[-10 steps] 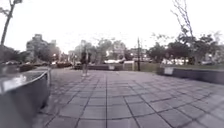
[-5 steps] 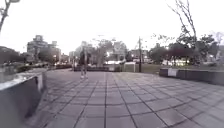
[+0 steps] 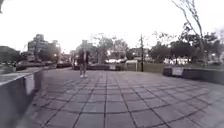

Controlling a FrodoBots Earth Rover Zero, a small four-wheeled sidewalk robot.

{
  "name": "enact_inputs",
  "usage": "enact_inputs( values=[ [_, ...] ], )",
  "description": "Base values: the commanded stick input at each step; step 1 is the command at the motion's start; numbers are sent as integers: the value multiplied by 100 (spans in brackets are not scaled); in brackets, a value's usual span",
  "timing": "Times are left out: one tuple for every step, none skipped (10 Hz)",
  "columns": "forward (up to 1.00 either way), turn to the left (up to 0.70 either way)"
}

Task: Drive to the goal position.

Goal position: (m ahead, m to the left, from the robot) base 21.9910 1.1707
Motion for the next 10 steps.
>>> enact_inputs(
  values=[
    [70,0],
    [70,0],
    [70,0],
    [70,0],
    [70,0],
    [70,0],
    [70,0],
    [70,0],
    [70,0],
    [70,0]
  ],
)
